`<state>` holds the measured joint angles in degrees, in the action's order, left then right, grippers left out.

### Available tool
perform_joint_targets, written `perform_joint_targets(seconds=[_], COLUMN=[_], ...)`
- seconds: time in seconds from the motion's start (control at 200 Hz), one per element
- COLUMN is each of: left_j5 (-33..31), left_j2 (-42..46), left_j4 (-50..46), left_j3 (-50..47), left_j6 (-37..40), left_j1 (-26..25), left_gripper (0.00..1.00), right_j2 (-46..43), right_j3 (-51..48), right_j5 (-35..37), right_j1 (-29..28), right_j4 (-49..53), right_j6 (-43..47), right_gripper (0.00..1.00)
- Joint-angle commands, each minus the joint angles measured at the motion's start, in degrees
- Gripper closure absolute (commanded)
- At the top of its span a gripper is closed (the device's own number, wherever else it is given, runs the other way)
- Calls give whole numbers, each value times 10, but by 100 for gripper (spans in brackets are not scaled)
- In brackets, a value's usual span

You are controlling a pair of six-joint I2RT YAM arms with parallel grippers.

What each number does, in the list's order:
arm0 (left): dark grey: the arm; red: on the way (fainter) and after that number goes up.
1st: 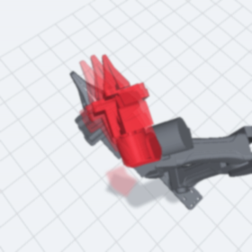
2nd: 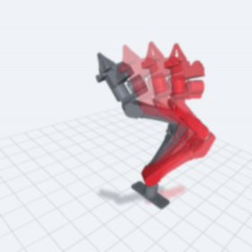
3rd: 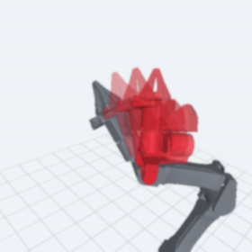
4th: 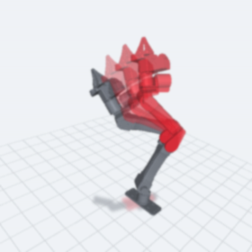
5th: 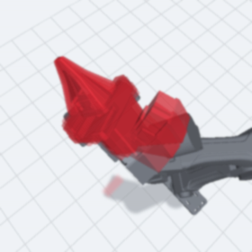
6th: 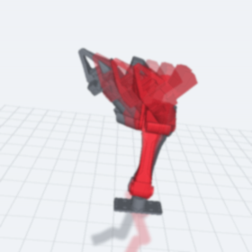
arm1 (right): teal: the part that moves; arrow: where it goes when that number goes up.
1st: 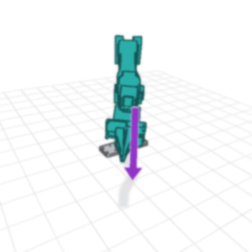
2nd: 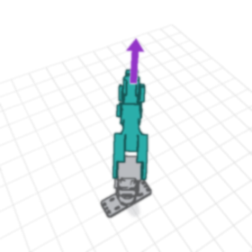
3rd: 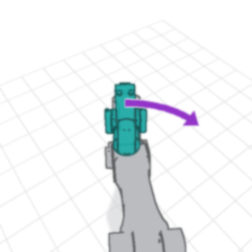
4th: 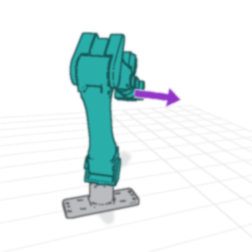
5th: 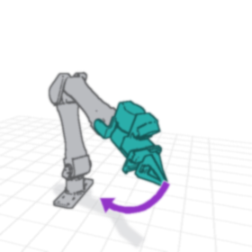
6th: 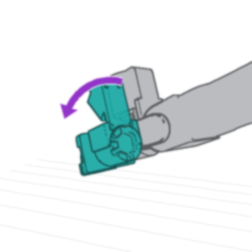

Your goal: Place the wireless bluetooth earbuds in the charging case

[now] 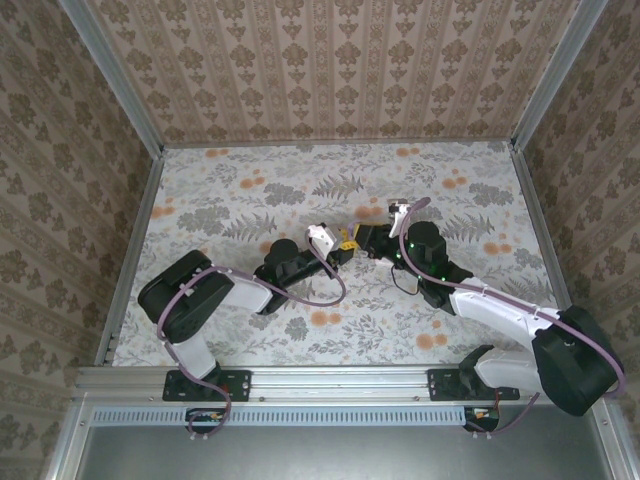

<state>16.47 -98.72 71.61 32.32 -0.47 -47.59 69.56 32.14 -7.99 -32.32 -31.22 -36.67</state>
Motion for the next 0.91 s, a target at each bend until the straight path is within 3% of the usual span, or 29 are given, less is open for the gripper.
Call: perform_joint_targets(seconds=[0.0,0.9], left_j5=[0,-15], left_j2=[20,31], left_j4=[25,25], left_j3=[14,13], left_j6=[-12,-7], left_j1=[-4,-3], left_gripper=[98,98], right_j2=[7,12], right_j3=[-3,-6], right_j5=[-1,-38], right_j1=[-6,-11], right_j4=[-23,-15], right_j6=[-9,-24], right_gripper=[77,77])
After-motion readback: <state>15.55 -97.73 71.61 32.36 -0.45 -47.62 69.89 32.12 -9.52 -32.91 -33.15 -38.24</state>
